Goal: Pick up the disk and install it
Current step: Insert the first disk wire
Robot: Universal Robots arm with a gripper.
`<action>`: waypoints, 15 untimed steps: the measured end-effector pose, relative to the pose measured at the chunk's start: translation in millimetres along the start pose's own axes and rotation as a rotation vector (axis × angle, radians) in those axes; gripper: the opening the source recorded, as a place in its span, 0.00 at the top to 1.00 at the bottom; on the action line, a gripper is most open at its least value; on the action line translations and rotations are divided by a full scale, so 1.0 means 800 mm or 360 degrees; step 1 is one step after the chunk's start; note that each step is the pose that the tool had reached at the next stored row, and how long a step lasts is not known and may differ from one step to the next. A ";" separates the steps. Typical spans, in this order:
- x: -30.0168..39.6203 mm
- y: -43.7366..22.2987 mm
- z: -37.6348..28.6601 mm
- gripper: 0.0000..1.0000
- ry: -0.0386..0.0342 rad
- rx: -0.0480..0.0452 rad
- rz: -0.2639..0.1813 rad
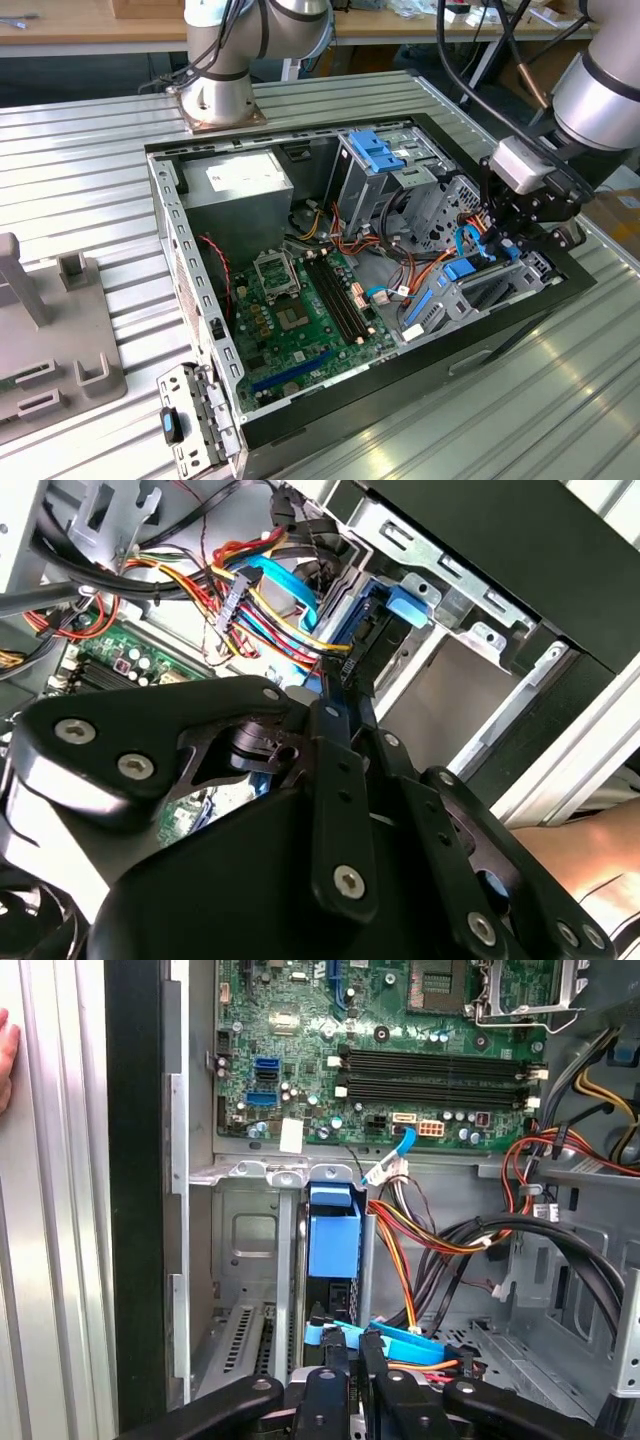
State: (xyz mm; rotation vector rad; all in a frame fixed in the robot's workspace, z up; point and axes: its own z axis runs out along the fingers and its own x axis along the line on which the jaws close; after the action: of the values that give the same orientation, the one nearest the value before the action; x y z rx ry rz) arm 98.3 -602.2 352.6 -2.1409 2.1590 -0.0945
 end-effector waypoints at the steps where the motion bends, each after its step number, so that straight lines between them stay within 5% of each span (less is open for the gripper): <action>1: 0.0000 0.0000 0.0001 0.83 0.0000 0.0000 0.0002; 6: 0.0001 0.0067 -0.0014 0.83 0.0000 0.0006 0.0024; 9: 0.0000 -0.0027 0.0005 0.83 -0.0001 0.0007 0.0028; 15: 0.0018 -0.0064 0.0030 0.83 -0.0004 0.0006 0.0029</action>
State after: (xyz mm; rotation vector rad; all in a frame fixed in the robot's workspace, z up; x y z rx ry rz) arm 103.6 -603.6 350.7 -2.1179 2.1745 -0.0949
